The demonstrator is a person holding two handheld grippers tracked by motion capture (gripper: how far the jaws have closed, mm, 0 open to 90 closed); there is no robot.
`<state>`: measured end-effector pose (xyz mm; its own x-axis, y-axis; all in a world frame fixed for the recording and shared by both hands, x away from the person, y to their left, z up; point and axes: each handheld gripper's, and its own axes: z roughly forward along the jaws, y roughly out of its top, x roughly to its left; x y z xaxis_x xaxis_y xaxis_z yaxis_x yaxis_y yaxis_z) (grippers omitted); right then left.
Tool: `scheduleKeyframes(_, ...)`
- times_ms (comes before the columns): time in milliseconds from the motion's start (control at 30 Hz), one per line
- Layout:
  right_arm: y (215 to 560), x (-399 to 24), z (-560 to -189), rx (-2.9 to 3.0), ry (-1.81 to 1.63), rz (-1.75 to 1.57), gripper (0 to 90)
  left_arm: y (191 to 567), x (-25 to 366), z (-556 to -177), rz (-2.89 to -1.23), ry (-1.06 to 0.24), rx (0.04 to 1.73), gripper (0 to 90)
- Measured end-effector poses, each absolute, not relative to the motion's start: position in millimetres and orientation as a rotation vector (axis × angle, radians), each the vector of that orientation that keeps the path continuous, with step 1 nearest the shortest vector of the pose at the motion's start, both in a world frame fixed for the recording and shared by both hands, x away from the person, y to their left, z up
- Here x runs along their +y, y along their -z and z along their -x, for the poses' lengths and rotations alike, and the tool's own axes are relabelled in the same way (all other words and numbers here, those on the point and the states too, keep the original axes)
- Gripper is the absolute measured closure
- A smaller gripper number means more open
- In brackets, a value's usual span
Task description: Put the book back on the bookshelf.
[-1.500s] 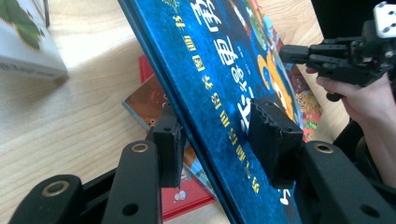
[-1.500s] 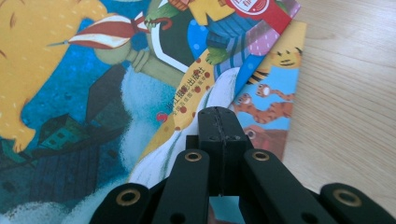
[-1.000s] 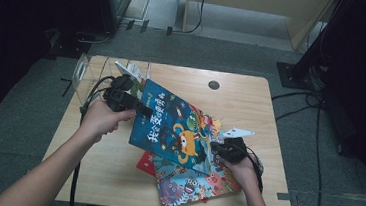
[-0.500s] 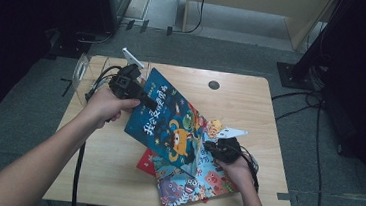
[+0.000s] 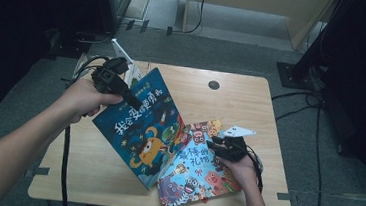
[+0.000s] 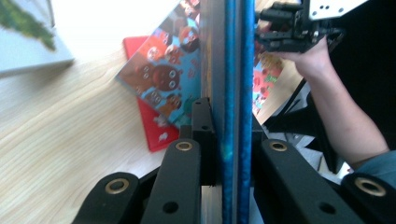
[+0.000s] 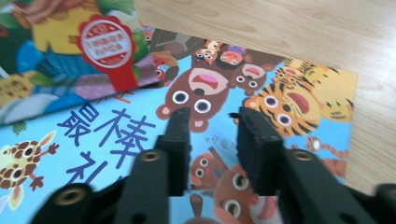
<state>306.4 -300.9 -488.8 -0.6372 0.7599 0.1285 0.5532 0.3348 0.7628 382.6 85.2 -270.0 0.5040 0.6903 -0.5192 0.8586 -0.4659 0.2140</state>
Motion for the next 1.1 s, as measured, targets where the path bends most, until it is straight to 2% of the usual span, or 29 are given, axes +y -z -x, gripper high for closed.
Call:
scheduleKeyframes(133,491,-295,-309,2.362,-1.16,-1.16,54.4,263,102,-374,-2.264,0.454,1.285,83.7)
scheduleKeyframes(300,492,-292,-312,2.357,-1.158,-1.149,50.8,257,127,-363,-2.21,0.459,1.311,83.7)
scheduleKeyframes(1100,493,-280,-324,2.371,-1.167,-1.116,49.8,270,242,-312,-1.982,0.412,1.526,83.1)
